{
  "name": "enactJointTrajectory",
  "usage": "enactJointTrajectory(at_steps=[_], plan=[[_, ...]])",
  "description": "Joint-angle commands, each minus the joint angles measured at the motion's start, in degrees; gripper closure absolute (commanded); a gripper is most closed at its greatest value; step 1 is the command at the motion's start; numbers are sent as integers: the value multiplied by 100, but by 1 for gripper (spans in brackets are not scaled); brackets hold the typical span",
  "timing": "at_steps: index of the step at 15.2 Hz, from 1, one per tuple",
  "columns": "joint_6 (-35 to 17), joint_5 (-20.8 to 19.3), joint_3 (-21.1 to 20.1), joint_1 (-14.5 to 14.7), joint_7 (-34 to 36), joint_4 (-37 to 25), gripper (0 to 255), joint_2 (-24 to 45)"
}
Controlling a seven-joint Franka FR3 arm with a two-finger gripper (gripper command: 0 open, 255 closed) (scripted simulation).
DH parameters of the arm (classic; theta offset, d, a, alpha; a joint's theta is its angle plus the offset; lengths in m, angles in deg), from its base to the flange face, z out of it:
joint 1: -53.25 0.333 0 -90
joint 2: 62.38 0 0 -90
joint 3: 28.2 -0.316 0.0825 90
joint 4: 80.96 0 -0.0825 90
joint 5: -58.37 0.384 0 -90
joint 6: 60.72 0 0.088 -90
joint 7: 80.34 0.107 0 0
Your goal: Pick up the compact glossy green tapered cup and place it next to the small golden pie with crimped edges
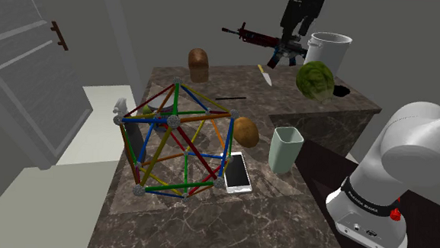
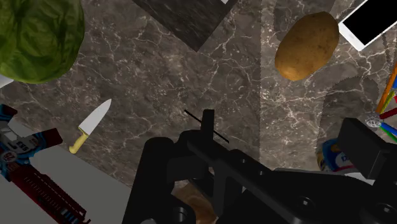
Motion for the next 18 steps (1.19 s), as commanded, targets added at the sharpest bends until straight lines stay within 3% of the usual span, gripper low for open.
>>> enactJointTrajectory(at_steps=[1,10,18], plan=[[0,0,0,0,0,0,0,0],[-375,548,-494,245,750,1442,0,-435],[-796,1282,-1039,665,1453,2504,0,-578]])
